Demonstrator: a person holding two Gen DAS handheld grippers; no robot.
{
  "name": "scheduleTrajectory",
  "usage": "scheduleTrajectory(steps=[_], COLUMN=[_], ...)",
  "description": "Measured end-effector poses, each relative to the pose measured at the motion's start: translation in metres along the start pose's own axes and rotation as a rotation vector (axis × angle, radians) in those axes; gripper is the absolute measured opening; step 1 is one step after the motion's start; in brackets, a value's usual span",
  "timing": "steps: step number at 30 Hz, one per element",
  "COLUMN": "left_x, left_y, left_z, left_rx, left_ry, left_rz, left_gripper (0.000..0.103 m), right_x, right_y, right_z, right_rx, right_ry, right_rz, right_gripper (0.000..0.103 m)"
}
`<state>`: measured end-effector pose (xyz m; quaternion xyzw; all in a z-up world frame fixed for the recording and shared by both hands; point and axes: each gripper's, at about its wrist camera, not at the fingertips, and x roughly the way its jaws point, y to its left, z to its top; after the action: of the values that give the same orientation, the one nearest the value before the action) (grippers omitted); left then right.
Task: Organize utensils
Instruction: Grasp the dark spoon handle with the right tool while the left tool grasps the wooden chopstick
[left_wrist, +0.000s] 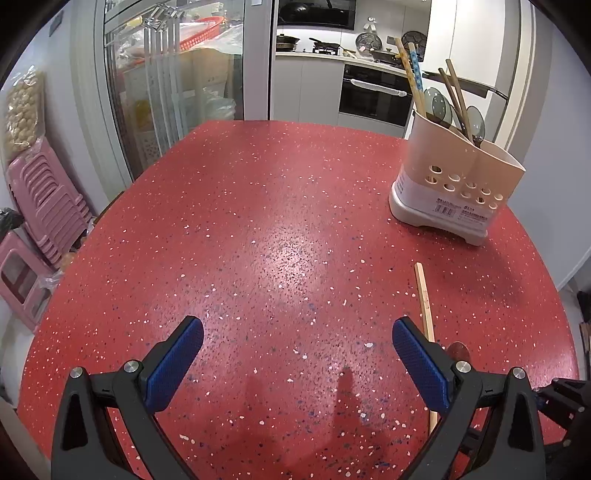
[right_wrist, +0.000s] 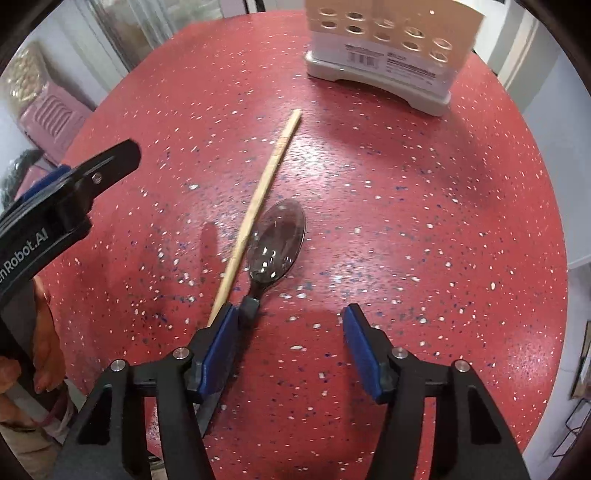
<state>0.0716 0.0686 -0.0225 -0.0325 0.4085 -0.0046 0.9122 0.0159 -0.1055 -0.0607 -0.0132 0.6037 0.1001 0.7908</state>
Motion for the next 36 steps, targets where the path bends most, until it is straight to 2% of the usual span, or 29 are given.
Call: scheduleTrajectory(steps=[3,5,7,8,9,11,20,28,36], left_x=[-0.002,-0.003,-0.002,-0.002,-0.001,0.001,0.016,0.044,0.065], left_y=[0.001,0.002,0.002,0.001,0.0,-0.005,-0.056,-0.081,-0.095], left_z=[-0.002,-0.003,-0.002,-0.002,-0.002,-0.002,-0.006,-0.001,0.005], left_rx=[-0.004,-0.005,-0.006,-0.007,-0.007,0.01,0.164,0.186,0.223], left_ry=[-0.003,-0.006,0.001,0.005,0.011,0.032,0.101,0.201,0.276], left_rz=[-0.008,-0.009,-0.012,-0.019,-0.027,-0.04,-0.061,-0.079,-0.065], left_gripper=[0.103,0.103,0.103,0.103,0.103,0.103,0.103,0.103,0.1], right_x=[0.003,0.002,-0.001,-0.002,-0.003,-0.004,-0.013,-0.017,-0.028], right_y=[0.012,0.013,0.011,0.01,0.009,0.004,-0.046,-0.085,-0.11], right_z=[-0.002,-0.003,-0.005,-0.006,-0.008,-0.004,-0.014,-0.01,-0.007], right_rx=[-0.046,-0.051,-0.055,-0.057,-0.06,-0.066,-0.032,0.026,0.054], right_ry=[-0.006,-0.009,-0.014,-0.014,-0.015,-0.018,-0.044,-0.065,-0.1], right_rz=[-0.051,-0.048,-0.048,-0.046,-0.044,-0.036,0.07,0.144,0.194], right_gripper=[0.057,0.051,0.029,0.028,0.021,0.013,0.012,0.012,0.012])
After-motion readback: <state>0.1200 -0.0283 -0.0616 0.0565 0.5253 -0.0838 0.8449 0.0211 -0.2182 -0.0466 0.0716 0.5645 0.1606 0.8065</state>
